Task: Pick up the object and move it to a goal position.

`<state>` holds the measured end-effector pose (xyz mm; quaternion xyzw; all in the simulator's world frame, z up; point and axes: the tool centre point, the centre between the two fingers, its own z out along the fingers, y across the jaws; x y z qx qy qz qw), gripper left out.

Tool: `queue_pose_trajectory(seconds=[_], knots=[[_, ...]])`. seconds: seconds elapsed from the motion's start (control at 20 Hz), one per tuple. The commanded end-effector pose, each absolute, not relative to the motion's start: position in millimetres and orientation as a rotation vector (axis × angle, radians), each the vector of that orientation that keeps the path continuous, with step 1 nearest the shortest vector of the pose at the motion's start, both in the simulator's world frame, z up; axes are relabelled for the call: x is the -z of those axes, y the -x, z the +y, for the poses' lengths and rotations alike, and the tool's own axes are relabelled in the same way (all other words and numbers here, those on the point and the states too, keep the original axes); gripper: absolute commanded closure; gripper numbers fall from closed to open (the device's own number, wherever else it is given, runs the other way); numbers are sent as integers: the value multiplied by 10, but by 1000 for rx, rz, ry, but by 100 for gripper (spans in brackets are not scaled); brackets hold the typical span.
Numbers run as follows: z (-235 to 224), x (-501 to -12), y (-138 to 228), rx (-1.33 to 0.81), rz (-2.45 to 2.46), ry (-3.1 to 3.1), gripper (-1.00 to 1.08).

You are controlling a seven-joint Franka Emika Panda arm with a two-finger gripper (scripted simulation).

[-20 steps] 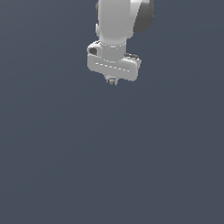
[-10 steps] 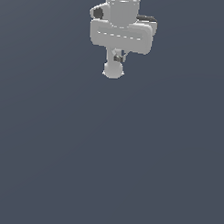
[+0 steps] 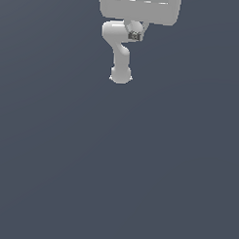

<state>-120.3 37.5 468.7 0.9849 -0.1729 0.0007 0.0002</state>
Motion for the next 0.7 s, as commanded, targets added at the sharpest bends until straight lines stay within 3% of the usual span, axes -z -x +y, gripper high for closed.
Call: queue_pose_trajectory(seconds=[0.0,0.65], knots=[[406,-4815,1201,0,-543,-3094,108],[449,-5000,1182,0,-543,-3095,108]])
